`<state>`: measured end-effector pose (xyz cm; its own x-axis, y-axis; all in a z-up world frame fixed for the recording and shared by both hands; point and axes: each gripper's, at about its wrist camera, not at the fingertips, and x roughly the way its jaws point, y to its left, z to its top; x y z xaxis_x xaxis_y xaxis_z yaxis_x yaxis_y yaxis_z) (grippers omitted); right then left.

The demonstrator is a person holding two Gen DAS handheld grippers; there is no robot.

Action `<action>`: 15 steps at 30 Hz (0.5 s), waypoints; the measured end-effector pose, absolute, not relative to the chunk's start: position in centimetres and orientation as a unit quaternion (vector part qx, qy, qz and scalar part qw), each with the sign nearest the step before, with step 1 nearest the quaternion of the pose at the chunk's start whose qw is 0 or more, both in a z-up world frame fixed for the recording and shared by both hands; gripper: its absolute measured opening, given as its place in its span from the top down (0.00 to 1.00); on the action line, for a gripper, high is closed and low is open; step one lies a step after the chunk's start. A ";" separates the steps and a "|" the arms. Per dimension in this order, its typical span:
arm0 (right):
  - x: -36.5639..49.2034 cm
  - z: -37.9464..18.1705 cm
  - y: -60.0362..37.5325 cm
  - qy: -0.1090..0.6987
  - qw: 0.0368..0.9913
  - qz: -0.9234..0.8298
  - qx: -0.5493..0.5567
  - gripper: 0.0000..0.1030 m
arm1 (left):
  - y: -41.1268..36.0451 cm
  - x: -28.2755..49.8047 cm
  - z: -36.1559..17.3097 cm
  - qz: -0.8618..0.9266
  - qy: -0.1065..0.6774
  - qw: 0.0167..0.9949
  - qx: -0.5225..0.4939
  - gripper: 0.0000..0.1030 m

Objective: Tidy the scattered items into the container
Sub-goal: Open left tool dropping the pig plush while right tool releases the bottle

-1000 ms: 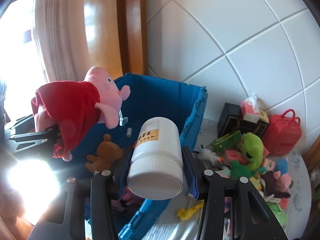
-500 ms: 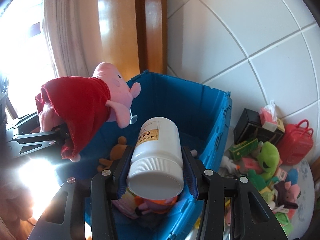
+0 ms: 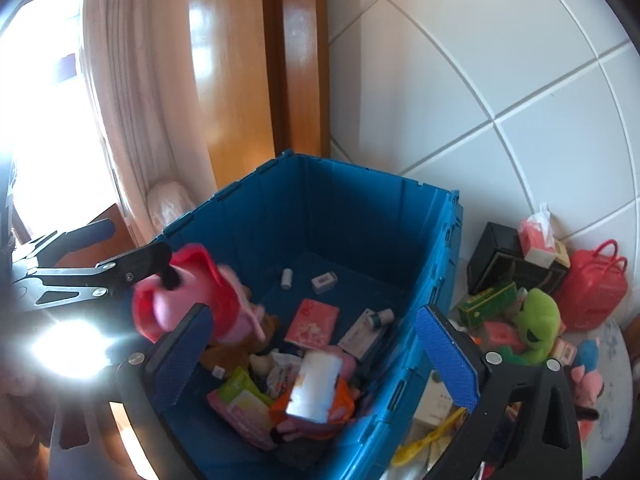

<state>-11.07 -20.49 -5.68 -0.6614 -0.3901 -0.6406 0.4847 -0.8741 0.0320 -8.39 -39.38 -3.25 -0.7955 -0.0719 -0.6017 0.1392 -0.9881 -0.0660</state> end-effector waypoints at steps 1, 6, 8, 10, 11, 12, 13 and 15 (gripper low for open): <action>-10.9 -5.8 -20.2 0.070 0.239 -0.909 0.335 0.00 | -39.3 -8.4 -3.4 -0.945 0.050 0.056 0.317 0.03; -10.4 -6.4 -18.5 0.064 0.228 -0.909 0.342 0.00 | -38.3 -8.4 -3.7 -0.943 0.043 0.052 0.325 0.03; -10.1 -6.5 -17.8 0.060 0.224 -0.910 0.343 0.00 | -37.9 -8.4 -3.6 -0.944 0.040 0.048 0.324 0.03; -9.8 -6.5 -16.9 0.057 0.216 -0.912 0.343 0.00 | -37.3 -8.4 -3.6 -0.944 0.037 0.043 0.325 0.03; -9.6 -6.6 -16.4 0.055 0.213 -0.913 0.343 0.00 | -37.0 -8.5 -3.7 -0.944 0.036 0.039 0.326 0.03; -9.4 -6.7 -15.9 0.053 0.210 -0.914 0.343 0.00 | -36.7 -8.5 -3.8 -0.944 0.036 0.034 0.327 0.03; -9.2 -6.7 -15.3 0.051 0.206 -0.915 0.343 0.00 | -36.3 -8.5 -3.8 -0.944 0.036 0.029 0.327 0.03; -8.6 -6.9 -13.9 0.043 0.202 -0.918 0.338 0.00 | -35.3 -8.5 -3.9 -0.944 0.035 0.019 0.326 0.03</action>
<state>-8.58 -13.89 -6.91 -0.6895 -0.3416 -0.6387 0.4000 -0.9147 0.0574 -8.46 -35.26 -3.91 -0.7862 -0.0124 -0.6179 0.0579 -0.9969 -0.0536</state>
